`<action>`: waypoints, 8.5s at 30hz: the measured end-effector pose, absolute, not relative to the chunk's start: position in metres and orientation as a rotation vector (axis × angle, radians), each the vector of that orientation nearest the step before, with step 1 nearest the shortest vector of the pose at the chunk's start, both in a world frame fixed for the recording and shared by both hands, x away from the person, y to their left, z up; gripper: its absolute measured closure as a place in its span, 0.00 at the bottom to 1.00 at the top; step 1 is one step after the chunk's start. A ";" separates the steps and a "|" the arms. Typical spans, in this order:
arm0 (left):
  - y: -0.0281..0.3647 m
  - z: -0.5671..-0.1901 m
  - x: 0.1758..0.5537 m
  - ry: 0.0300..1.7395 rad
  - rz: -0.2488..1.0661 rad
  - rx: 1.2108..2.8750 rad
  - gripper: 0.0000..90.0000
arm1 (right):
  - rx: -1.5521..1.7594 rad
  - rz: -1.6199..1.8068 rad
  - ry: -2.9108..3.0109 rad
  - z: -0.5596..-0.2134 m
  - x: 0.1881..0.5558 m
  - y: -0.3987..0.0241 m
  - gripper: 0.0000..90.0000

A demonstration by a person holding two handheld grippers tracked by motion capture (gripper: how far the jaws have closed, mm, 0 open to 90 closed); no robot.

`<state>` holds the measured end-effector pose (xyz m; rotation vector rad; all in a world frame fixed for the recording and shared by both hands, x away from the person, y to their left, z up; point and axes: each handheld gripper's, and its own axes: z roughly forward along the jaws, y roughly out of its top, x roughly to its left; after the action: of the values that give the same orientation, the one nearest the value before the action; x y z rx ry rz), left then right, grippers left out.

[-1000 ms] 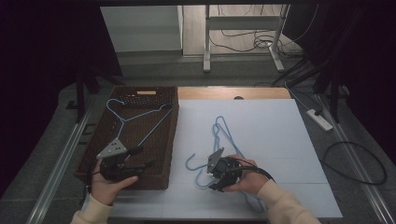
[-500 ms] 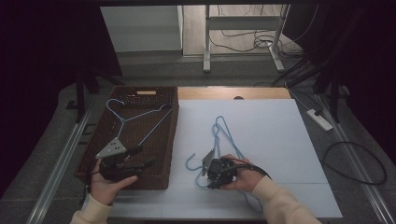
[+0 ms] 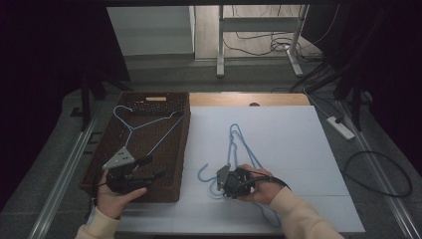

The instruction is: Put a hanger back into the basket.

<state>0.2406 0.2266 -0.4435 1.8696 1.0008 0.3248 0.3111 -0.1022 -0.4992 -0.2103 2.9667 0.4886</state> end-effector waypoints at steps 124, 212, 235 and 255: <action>0.050 -0.437 0.281 0.895 0.034 2.021 0.97 | 0.640 1.356 2.051 -0.376 0.301 -0.176 0.95; 0.294 -0.407 0.294 1.125 0.291 1.701 0.97 | 0.826 1.309 2.232 -0.448 0.311 -0.237 0.41; 0.300 -0.429 0.307 1.181 0.199 1.789 0.97 | 0.835 1.302 2.232 -0.450 0.312 -0.236 0.41; 0.290 -0.446 0.325 1.459 0.247 1.953 0.97 | 0.826 1.300 2.232 -0.451 0.311 -0.235 0.41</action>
<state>0.3254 0.2903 -0.4459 1.9531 1.4586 0.2473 0.3111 -0.2351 -0.4506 0.8257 2.2315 1.3001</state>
